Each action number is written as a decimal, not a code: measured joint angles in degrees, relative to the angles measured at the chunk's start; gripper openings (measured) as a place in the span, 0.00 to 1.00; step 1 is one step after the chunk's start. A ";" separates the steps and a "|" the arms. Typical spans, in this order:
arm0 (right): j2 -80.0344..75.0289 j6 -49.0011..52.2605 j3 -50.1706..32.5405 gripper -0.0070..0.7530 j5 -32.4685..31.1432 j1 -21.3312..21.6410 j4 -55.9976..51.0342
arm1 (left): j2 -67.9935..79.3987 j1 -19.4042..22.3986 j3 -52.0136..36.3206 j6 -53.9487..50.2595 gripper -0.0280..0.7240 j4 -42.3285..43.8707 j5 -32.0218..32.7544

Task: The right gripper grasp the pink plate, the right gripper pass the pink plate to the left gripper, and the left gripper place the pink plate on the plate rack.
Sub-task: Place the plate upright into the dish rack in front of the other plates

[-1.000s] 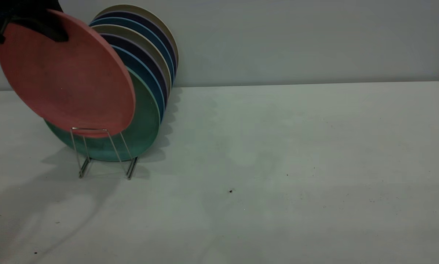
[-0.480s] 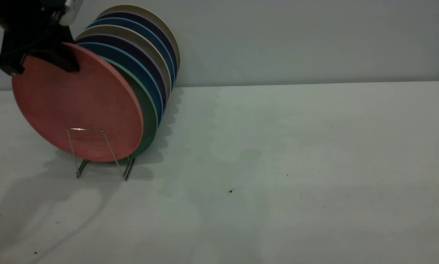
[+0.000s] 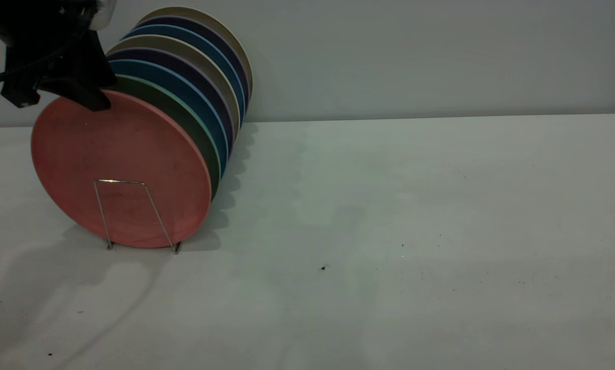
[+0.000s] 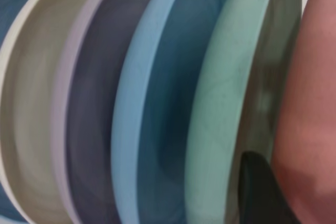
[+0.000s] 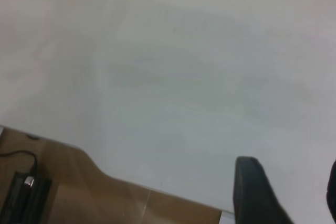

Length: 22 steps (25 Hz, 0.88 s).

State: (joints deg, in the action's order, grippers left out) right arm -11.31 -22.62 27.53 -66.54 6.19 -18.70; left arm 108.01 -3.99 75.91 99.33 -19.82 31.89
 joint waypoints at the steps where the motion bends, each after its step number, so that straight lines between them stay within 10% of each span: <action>1: 0.00 0.00 0.00 0.48 0.00 0.00 0.00 | 0.00 0.00 0.00 -0.39 0.52 0.05 0.14; 22: 0.00 0.04 0.00 0.48 0.12 0.00 0.00 | -13.49 0.00 -0.05 -11.26 0.54 0.37 6.82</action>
State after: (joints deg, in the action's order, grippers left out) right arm -11.31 -22.58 27.53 -66.42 6.19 -18.70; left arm 94.52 -3.99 75.86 88.07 -19.45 38.71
